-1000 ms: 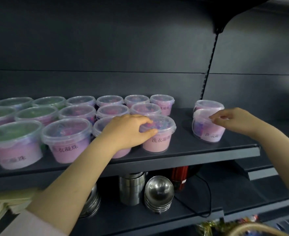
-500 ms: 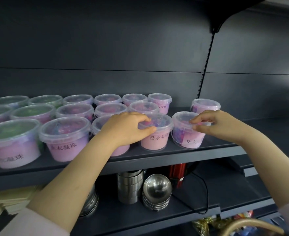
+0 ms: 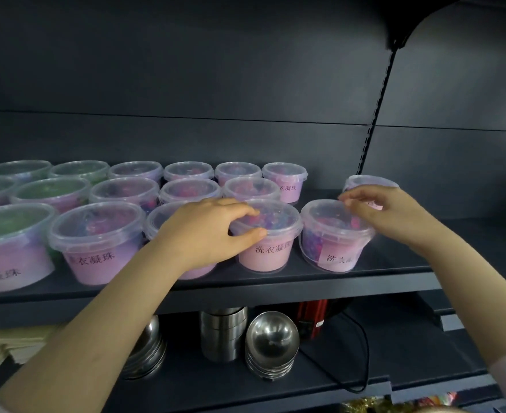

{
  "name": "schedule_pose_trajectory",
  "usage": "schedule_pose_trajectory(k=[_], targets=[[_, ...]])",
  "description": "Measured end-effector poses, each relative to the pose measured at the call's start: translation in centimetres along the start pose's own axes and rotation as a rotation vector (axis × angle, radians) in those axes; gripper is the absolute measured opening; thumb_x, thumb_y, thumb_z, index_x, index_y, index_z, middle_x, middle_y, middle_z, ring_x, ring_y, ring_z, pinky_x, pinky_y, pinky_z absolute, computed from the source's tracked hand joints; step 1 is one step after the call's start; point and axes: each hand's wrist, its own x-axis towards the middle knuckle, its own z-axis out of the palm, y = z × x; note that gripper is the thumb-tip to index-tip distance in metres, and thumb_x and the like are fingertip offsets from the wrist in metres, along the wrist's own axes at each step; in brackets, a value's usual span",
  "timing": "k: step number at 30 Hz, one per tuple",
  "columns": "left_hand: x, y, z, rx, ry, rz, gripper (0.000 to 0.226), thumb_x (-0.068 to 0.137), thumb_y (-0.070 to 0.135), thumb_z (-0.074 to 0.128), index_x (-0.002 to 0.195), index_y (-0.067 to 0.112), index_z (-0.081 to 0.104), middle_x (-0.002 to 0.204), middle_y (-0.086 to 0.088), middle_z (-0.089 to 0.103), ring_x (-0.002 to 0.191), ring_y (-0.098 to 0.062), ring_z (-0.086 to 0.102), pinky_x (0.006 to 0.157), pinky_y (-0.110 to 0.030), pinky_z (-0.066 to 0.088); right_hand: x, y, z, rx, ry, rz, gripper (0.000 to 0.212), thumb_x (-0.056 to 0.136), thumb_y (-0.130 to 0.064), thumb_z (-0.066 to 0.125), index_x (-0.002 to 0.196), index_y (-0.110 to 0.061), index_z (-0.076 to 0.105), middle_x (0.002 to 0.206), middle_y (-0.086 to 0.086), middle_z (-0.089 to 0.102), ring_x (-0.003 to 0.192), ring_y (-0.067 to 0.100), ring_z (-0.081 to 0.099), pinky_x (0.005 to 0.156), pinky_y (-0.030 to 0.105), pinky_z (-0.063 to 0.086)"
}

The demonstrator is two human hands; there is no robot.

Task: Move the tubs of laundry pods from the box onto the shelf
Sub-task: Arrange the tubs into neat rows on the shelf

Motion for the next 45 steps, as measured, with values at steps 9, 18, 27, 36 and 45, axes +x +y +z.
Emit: schedule_pose_trajectory(k=[9,18,27,36,45], targets=[[0.2,-0.3,0.0,0.009,-0.014,-0.033,0.066,0.072,0.088,0.024,0.129,0.059,0.043,0.135,0.039,0.043,0.123,0.014,0.038,0.101,-0.023,0.037,5.7,5.8,-2.8,-0.272,0.049,0.089,0.025,0.093,-0.019,0.055,0.111,-0.022,0.072,0.124,0.003,0.066,0.115,0.025,0.057,0.092,0.027,0.038],[0.3,-0.2,-0.2,0.001,-0.002,-0.035,0.057,0.070,0.090,0.029,0.123,0.071,0.036,0.126,0.053,0.036,0.113,0.032,0.026,0.092,-0.011,0.030,8.7,4.1,-0.4,-0.167,-0.121,-0.091,0.027,0.084,-0.017,0.063,0.102,-0.036,0.071,0.094,-0.016,0.072,0.091,0.003,0.066,0.086,0.024,0.046],[0.2,-0.1,-0.5,0.004,-0.023,-0.036,0.058,0.070,0.091,0.028,0.124,0.070,0.034,0.119,0.059,0.030,0.113,0.037,0.018,0.094,-0.011,0.025,12.6,5.9,-1.4,-0.251,-0.260,-0.056,0.026,0.088,-0.035,0.064,0.113,-0.041,0.069,0.127,-0.016,0.062,0.121,0.013,0.054,0.105,0.035,0.040],[0.2,0.0,-0.6,-0.025,-0.020,-0.033,0.057,0.068,0.090,0.031,0.122,0.073,0.036,0.133,0.052,0.031,0.123,0.028,0.026,0.094,-0.007,0.027,13.3,6.3,-2.6,-0.293,-0.417,-0.092,0.020,0.089,-0.037,0.065,0.106,-0.049,0.067,0.121,-0.010,0.058,0.106,0.005,0.056,0.096,0.024,0.037],[0.3,-0.2,-0.5,-0.041,-0.026,-0.027,0.058,0.069,0.090,0.032,0.123,0.071,0.040,0.133,0.049,0.036,0.123,0.025,0.030,0.094,-0.011,0.031,13.0,4.5,-2.2,-0.201,-0.504,-0.047,0.048,0.055,-0.080,0.060,0.097,-0.059,0.069,0.114,-0.012,0.054,0.113,0.003,0.052,0.105,0.026,0.033]])
